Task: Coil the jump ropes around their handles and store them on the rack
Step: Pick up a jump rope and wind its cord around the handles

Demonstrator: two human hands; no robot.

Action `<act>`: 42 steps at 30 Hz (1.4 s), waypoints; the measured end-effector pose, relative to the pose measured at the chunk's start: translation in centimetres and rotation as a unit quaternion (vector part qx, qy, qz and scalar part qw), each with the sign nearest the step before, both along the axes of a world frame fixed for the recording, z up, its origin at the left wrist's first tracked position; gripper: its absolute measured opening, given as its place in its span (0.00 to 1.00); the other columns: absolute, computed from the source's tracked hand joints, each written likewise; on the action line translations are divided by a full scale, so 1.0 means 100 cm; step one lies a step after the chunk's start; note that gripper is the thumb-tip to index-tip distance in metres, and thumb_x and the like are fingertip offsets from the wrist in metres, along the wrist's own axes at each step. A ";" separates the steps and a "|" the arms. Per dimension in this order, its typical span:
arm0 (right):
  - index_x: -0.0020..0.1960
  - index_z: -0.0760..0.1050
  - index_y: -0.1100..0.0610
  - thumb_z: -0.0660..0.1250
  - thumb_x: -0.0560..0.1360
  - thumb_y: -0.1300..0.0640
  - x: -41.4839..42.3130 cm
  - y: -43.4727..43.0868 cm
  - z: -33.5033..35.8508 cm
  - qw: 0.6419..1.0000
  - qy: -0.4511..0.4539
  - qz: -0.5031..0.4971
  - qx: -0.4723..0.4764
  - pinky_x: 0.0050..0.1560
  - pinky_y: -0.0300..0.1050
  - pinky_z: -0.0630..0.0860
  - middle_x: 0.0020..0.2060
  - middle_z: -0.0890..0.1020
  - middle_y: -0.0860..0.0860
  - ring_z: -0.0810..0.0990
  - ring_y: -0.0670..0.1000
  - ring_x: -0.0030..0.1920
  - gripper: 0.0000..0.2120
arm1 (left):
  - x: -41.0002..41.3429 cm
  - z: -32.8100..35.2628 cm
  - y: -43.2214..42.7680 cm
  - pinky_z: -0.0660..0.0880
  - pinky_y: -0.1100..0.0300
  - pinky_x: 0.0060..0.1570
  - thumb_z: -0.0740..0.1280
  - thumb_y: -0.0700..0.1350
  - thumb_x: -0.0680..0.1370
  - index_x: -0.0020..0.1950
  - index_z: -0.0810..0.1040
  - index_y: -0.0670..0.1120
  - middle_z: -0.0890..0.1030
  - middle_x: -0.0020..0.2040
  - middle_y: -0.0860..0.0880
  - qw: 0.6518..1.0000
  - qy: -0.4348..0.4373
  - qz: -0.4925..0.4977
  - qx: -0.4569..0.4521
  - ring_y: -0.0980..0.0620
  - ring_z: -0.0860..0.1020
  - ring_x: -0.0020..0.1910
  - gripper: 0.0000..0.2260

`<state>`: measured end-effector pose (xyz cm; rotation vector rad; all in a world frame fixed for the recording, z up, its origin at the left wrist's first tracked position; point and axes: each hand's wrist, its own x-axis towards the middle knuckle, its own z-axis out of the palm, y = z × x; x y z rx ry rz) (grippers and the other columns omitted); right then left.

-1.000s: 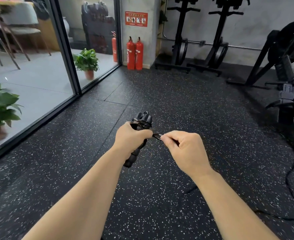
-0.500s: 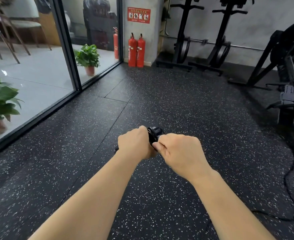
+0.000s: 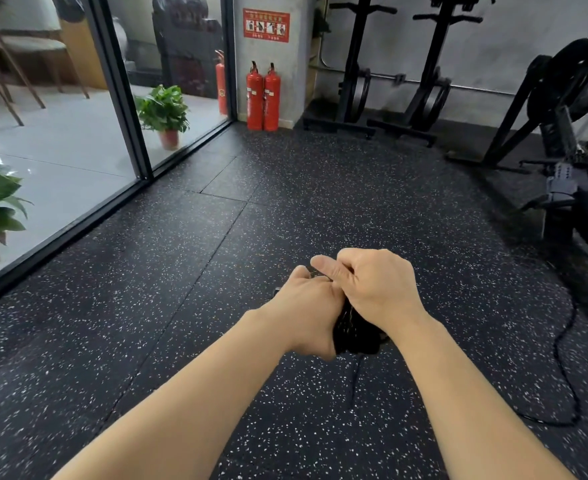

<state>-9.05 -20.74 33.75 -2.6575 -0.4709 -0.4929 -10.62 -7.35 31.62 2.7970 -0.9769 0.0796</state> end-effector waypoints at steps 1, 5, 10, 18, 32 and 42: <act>0.30 0.65 0.55 0.45 0.70 0.22 0.002 -0.003 -0.001 1.000 0.014 -0.009 0.016 0.38 0.47 0.73 0.27 0.78 0.48 0.76 0.51 0.33 0.36 | -0.001 0.000 -0.001 0.66 0.48 0.59 0.69 0.56 0.71 0.50 0.66 0.48 0.74 0.39 0.54 1.000 -0.004 0.001 0.006 0.50 0.73 0.45 0.18; 0.31 0.74 0.60 0.52 0.68 0.22 0.011 -0.014 -0.005 0.977 0.126 -0.006 0.170 0.39 0.49 0.73 0.26 0.78 0.47 0.73 0.49 0.29 0.40 | -0.009 0.003 -0.005 0.64 0.52 0.54 0.71 0.55 0.69 0.54 0.57 0.48 0.75 0.34 0.54 0.999 0.015 -0.008 -0.043 0.56 0.71 0.35 0.26; 0.31 0.74 0.64 0.65 0.66 0.30 0.010 -0.025 0.000 0.884 0.298 0.059 0.355 0.31 0.42 0.67 0.27 0.72 0.56 0.69 0.49 0.26 0.34 | -0.016 0.013 -0.009 0.63 0.51 0.59 0.75 0.50 0.66 0.73 0.49 0.44 0.79 0.39 0.54 0.991 0.106 -0.007 -0.087 0.59 0.74 0.36 0.45; 0.58 0.76 0.59 0.60 0.81 0.56 -0.009 -0.022 -0.008 0.765 0.377 0.090 0.515 0.46 0.45 0.70 0.53 0.79 0.61 0.78 0.57 0.51 0.11 | -0.011 0.029 0.007 0.78 0.60 0.38 0.74 0.31 0.67 0.79 0.33 0.57 0.81 0.39 0.53 0.858 0.305 0.051 -0.411 0.57 0.80 0.36 0.59; 0.46 0.79 0.63 0.61 0.80 0.51 -0.014 0.017 -0.008 0.785 0.352 0.098 0.500 0.24 0.29 0.66 0.26 0.79 0.45 0.74 0.38 0.24 0.16 | 0.010 0.022 0.040 0.78 0.58 0.39 0.76 0.47 0.61 0.75 0.60 0.54 0.82 0.48 0.49 0.822 0.333 0.190 -0.420 0.55 0.81 0.37 0.45; 0.46 0.80 0.55 0.55 0.71 0.31 -0.009 0.011 -0.004 0.763 0.358 0.071 0.534 0.29 0.38 0.70 0.34 0.81 0.49 0.77 0.48 0.32 0.29 | -0.001 0.023 0.038 0.74 0.60 0.34 0.74 0.39 0.64 0.66 0.68 0.54 0.80 0.38 0.51 0.808 0.346 0.153 -0.451 0.55 0.76 0.32 0.33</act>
